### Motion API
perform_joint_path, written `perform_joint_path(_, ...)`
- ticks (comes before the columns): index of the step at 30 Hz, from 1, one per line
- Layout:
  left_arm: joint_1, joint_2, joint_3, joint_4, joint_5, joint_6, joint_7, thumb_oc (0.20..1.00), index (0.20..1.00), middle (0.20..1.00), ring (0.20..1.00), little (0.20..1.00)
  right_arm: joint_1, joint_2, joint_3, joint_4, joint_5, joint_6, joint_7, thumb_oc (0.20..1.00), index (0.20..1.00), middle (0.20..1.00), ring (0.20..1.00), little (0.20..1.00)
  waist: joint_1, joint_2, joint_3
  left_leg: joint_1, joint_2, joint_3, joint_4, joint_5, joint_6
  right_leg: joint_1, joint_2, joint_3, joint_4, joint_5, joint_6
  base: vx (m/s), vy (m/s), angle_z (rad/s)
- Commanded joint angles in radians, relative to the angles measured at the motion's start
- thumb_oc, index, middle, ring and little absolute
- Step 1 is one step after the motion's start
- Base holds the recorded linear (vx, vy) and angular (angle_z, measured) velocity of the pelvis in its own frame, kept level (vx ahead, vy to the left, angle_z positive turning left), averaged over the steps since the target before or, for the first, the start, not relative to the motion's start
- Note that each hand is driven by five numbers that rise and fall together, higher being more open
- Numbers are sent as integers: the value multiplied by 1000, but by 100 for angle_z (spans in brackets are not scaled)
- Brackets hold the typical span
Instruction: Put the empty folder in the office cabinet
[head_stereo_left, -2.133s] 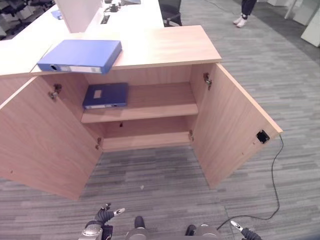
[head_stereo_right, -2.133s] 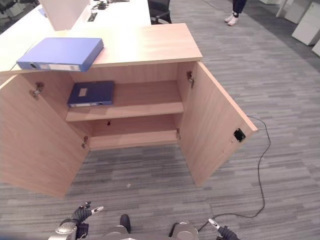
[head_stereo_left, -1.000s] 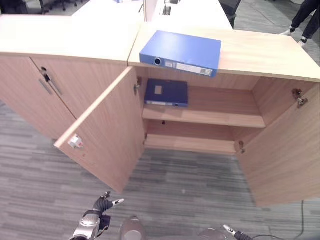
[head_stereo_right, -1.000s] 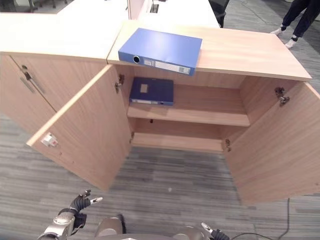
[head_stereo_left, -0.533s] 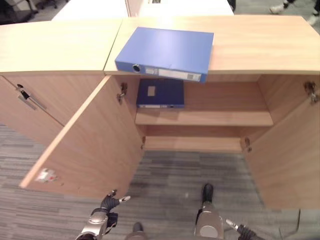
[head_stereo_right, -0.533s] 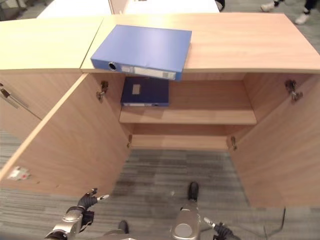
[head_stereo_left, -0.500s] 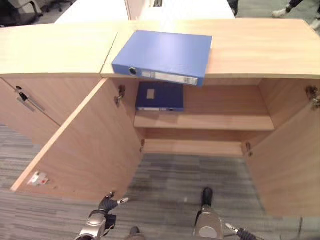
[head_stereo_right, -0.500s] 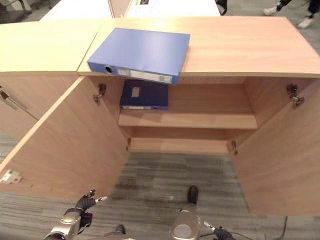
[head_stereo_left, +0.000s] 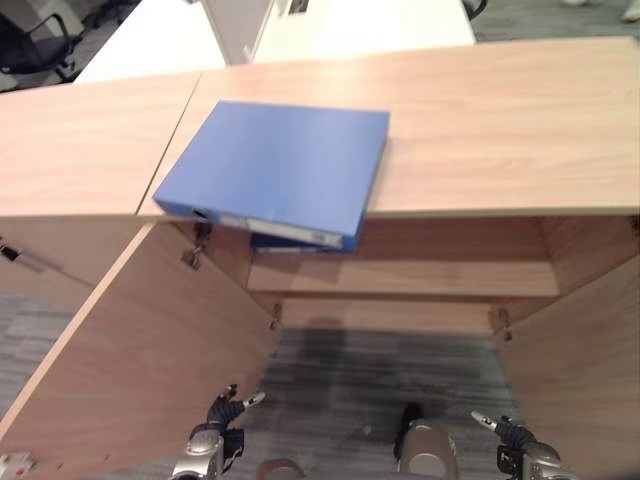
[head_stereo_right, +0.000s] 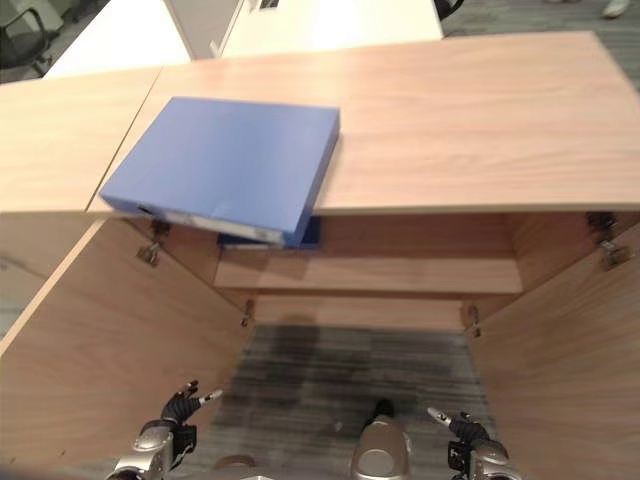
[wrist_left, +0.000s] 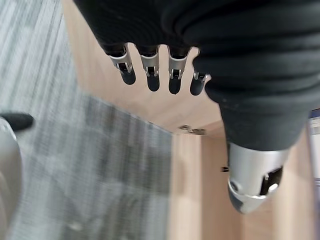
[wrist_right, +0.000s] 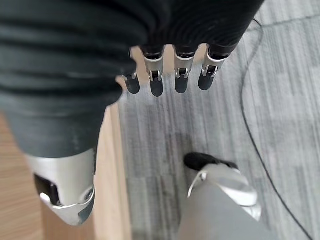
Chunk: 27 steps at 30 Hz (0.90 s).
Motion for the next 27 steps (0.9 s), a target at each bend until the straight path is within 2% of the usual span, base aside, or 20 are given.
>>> perform_joint_path(1,-46,49,-41,-66,-32,-24,3,1000,1000,1000,1000,1000,-26,-18,-3,11,-2,-14,-13,1000,1000,1000,1000,1000,23,-16,39,-80,-127,56,4,-255,-5,87,-50,102,-275,124,144,250,-256,-16)
perform_joint_path(2,-47,48,-44,-58,-28,-22,3,1000,1000,1000,1000,1000,-33,-17,-1,13,7,-13,-14,1000,1000,1000,1000,1000,42,-30,42,-122,-171,67,-17,-322,12,112,-40,110,-276,109,143,232,-183,-39)
perform_joint_path(4,-45,48,-50,-47,-24,-22,4,1000,1000,1000,1000,1000,-36,-12,-1,15,18,-14,-19,1000,1000,1000,1000,1000,61,-37,46,-148,-214,62,-56,-365,25,131,-31,120,-274,99,145,189,-83,-41)
perform_joint_path(5,-41,47,-52,-37,-21,-21,3,1000,1000,1000,1000,1000,-32,-6,1,15,20,-14,-19,1000,1000,1000,1000,1000,69,-31,45,-132,-230,58,-116,-395,35,137,-17,124,-269,93,147,104,-4,-35)
perform_joint_path(6,-41,47,-52,-37,-21,-21,3,1000,1000,1000,1000,1000,-33,-6,1,15,20,-14,-19,1000,1000,1000,1000,1000,69,-33,43,-133,-234,60,-122,-389,36,135,-21,124,-270,95,148,151,33,-51)
perform_joint_path(7,-36,44,-52,-21,-15,-19,0,1000,1000,1000,1000,1000,-29,5,10,19,12,-17,-17,1000,1000,1000,1000,1000,77,-27,32,-91,-250,50,-207,-398,45,158,1,127,-265,87,149,116,33,-53)
perform_joint_path(9,-29,43,-52,-16,-9,-17,-5,1000,1000,1000,1000,1000,-16,19,16,23,4,-17,-15,1000,1000,1000,1000,1000,76,-26,15,-54,-253,65,-242,-413,58,180,11,126,-266,88,150,148,37,-28)
perform_joint_path(13,-10,48,-54,-5,18,-14,-7,1000,1000,1000,1000,1000,9,63,20,22,-8,-14,-9,1000,1000,1000,1000,1000,78,-25,-16,58,-256,90,-368,-414,78,199,-2,128,-245,100,168,104,135,-10)
perform_joint_path(16,-4,61,-60,-15,34,-11,-15,1000,1000,1000,1000,1000,11,87,17,19,-10,-10,-2,1000,1000,1000,1000,1000,82,-23,-17,107,-272,106,-452,-407,110,137,-35,133,-122,107,199,-38,200,-12)
perform_joint_path(17,-4,61,-60,-15,34,-11,-15,1000,1000,1000,1000,1000,11,87,16,19,-10,-10,-3,1000,1000,1000,1000,1000,83,-24,-17,107,-274,107,-453,-406,111,134,-36,135,-119,106,200,-130,159,-1)
perform_joint_path(18,-9,71,-60,-11,41,-7,-14,1000,1000,1000,1000,1000,0,102,20,13,-10,-5,3,1000,1000,1000,1000,1000,90,-24,-1,123,-270,126,-481,-399,120,75,-75,93,-21,166,249,-147,79,10)
perform_joint_path(20,-22,83,-66,-8,45,-7,-11,1000,1000,1000,1000,1000,-4,112,23,1,-2,-8,5,1000,1000,1000,1000,1000,81,-26,7,107,-264,111,-484,-383,121,46,-72,155,25,180,277,-161,27,9)
perform_joint_path(22,-38,95,-72,-11,46,-6,-9,1000,1000,1000,1000,1000,-15,117,25,-6,11,-10,3,1000,1000,1000,1000,1000,87,-23,8,89,-258,107,-480,-372,124,58,-78,193,39,156,272,-164,-38,30)
perform_joint_path(24,-44,105,-76,-17,46,-9,-9,1000,1000,1000,1000,1000,-20,122,30,-14,13,-13,2,1000,1000,1000,1000,1000,113,-18,2,49,-244,121,-461,-366,128,107,-134,163,57,127,243,-220,-89,62)
perform_joint_path(25,-45,108,-76,-17,46,-8,-10,1000,1000,1000,1000,1000,-22,123,31,-16,11,-14,2,1000,1000,1000,1000,1000,125,-18,-8,27,-241,125,-451,-362,127,133,-156,153,51,128,235,-199,-137,30)
perform_joint_path(27,-42,110,-74,-18,40,-10,-10,1000,1000,1000,1000,1000,-21,125,28,-14,8,-14,1,1000,1000,1000,1000,1000,147,-34,-38,-17,-244,126,-431,-349,123,183,-184,178,23,165,240,-133,-163,-15)
